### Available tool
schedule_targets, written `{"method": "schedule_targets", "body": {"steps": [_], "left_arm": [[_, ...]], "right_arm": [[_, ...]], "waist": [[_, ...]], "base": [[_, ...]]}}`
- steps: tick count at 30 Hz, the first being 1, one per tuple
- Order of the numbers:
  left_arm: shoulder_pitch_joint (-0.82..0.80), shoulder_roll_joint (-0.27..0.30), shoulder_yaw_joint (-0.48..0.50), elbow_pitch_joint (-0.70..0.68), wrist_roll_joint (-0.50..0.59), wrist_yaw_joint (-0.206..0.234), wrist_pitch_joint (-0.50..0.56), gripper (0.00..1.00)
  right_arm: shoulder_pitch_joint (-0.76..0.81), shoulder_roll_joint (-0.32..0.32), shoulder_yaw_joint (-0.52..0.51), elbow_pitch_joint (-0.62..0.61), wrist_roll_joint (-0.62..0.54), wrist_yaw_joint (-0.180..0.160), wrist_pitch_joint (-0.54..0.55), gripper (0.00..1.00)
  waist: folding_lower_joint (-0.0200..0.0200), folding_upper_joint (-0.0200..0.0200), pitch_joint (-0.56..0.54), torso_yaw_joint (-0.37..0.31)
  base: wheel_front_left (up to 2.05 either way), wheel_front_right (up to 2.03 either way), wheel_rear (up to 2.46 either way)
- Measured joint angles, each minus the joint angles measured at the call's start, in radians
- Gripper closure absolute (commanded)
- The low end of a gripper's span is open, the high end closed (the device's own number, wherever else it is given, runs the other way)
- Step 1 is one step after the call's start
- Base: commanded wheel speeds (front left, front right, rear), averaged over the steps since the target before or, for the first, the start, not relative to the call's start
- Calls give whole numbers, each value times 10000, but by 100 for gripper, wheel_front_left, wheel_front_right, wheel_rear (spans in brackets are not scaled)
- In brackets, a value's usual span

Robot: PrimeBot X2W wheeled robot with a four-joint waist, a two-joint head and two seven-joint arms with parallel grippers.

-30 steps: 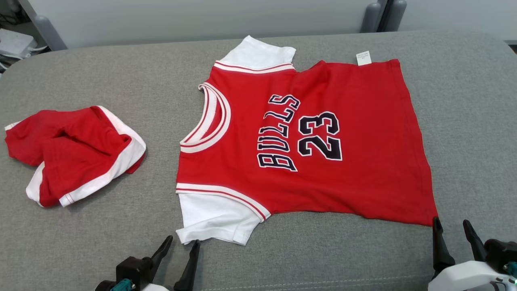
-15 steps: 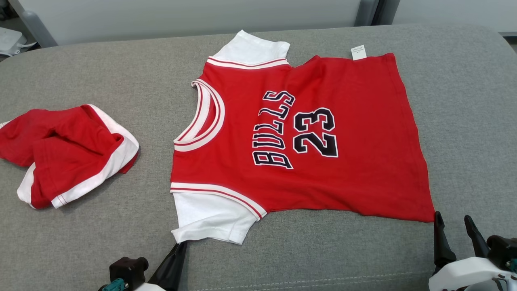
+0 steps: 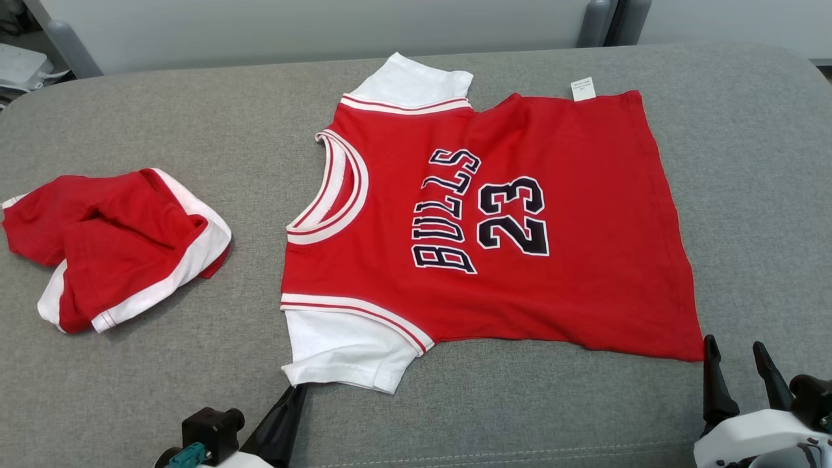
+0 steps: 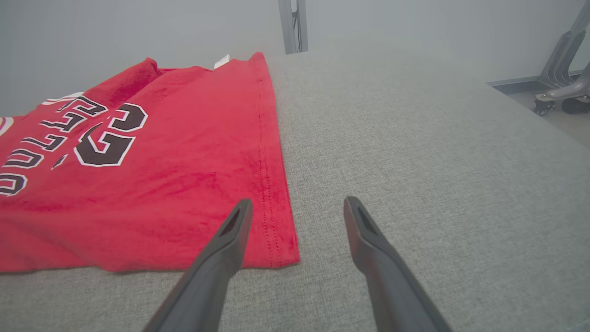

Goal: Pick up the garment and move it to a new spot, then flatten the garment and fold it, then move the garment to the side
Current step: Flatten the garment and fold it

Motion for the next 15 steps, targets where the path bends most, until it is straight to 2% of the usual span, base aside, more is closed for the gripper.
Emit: {"method": "schedule_targets", "body": {"steps": [4,15], "left_arm": [[6,2,-19,-67,92,0,0,100],[18,163,-698,-140,426,0,0,100]], "right_arm": [[-11,0,-31,117,2,-2,-2,0],[-587,-2,-90,1668,291,0,0,0]], "waist": [[0,0,-9,76],[0,0,120,444]], "base": [[0,0,0],[0,0,0]]}}
